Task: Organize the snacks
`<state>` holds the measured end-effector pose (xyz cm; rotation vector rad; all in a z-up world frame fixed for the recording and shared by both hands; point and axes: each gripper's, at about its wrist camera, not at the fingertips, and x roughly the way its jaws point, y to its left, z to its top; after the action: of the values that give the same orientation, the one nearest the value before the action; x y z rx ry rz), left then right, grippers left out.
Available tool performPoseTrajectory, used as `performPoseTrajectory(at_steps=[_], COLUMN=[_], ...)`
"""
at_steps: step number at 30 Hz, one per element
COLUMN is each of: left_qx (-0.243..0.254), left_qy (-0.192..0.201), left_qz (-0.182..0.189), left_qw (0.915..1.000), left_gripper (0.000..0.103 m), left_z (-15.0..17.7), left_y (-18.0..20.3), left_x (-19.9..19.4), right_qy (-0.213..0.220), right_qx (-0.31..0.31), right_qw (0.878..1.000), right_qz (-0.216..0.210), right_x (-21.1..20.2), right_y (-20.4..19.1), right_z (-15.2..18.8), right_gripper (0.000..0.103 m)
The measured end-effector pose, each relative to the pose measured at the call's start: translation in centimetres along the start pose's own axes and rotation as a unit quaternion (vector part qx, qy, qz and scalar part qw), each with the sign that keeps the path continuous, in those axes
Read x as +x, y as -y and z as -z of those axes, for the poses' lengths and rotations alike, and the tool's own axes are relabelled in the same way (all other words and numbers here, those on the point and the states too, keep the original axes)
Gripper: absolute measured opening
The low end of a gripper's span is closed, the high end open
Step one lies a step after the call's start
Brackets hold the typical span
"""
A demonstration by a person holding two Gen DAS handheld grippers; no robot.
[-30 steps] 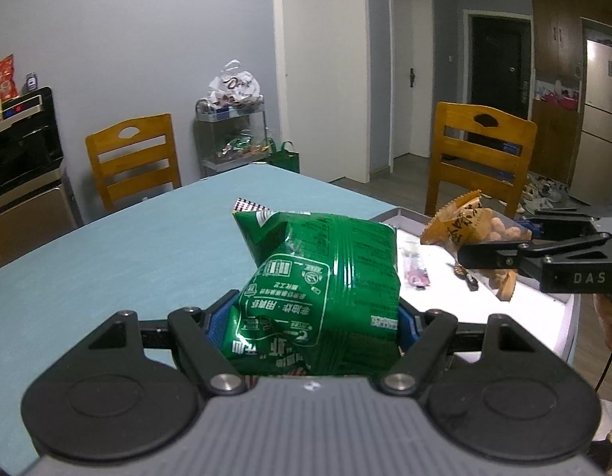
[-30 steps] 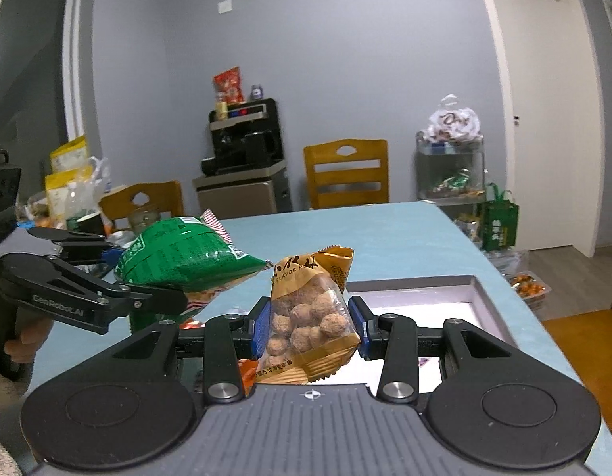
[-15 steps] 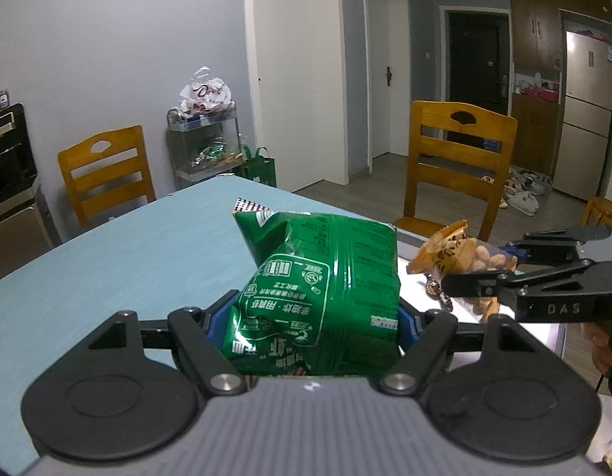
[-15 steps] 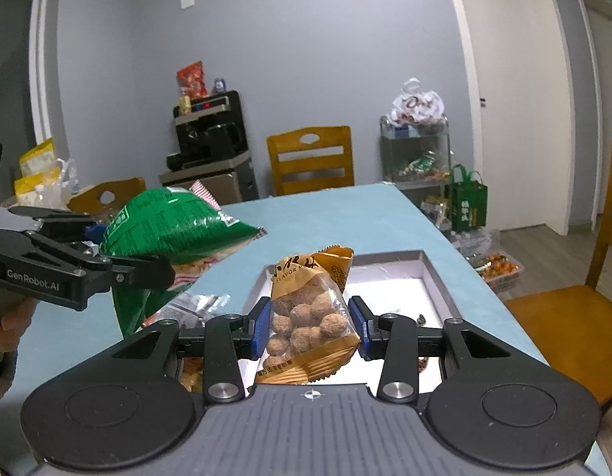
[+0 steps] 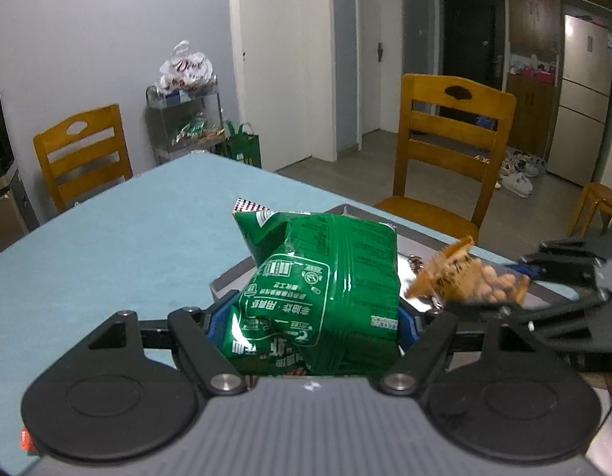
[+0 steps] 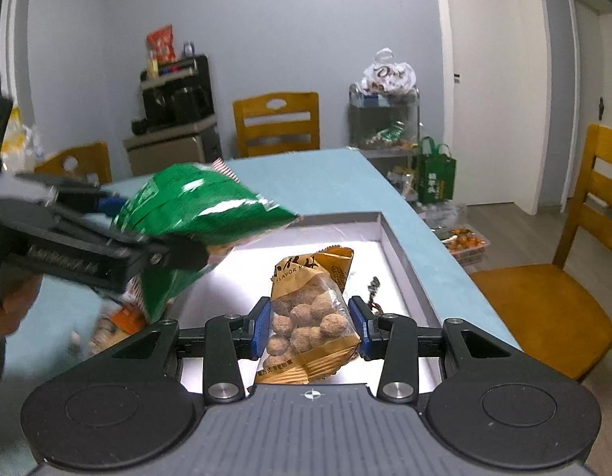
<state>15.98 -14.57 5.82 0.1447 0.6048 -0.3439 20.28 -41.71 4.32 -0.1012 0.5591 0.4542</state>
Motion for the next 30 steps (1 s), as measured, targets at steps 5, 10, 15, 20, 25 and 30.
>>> performPoseTrajectory(at_steps=[5,10,15,20,25,30], left_qx=[0.001,0.002,0.008,0.018,0.024,0.024], left_qy=[-0.007,-0.015,-0.021,-0.023,-0.031,-0.032], left_qz=[-0.004,-0.004,-0.002,0.000,0.001,0.000], left_qw=[1.0000,0.9999,0.9997,0.9996,0.9992,0.9992], left_gripper=[0.076,0.076,0.076,0.076,0.076,0.076], left_z=[-1.1,-1.5,-1.6,-1.9,-1.6,-1.4], left_y=[0.7,1.6,2.5,3.2,3.9,3.9], left_x=[2.8,5.1,6.9,8.4,9.5,10.1], right_qy=[-0.015,-0.020,-0.032,-0.040,-0.044,-0.045], right_qx=[-0.017,-0.030,-0.037,-0.041,-0.045,-0.045], right_qw=[1.000,0.999,0.997,0.996,0.995,0.995], right_qz=[0.017,0.031,0.052,0.068,0.078,0.082], right_x=[0.9,1.5,2.4,2.9,3.3,3.5], right_y=[-0.7,-1.1,-1.2,-1.3,-1.6,-1.8], right_z=[0.3,0.4,0.4,0.5,0.6,0.6], right_gripper=[0.042,0.042,0.042,0.042,0.043,0.043])
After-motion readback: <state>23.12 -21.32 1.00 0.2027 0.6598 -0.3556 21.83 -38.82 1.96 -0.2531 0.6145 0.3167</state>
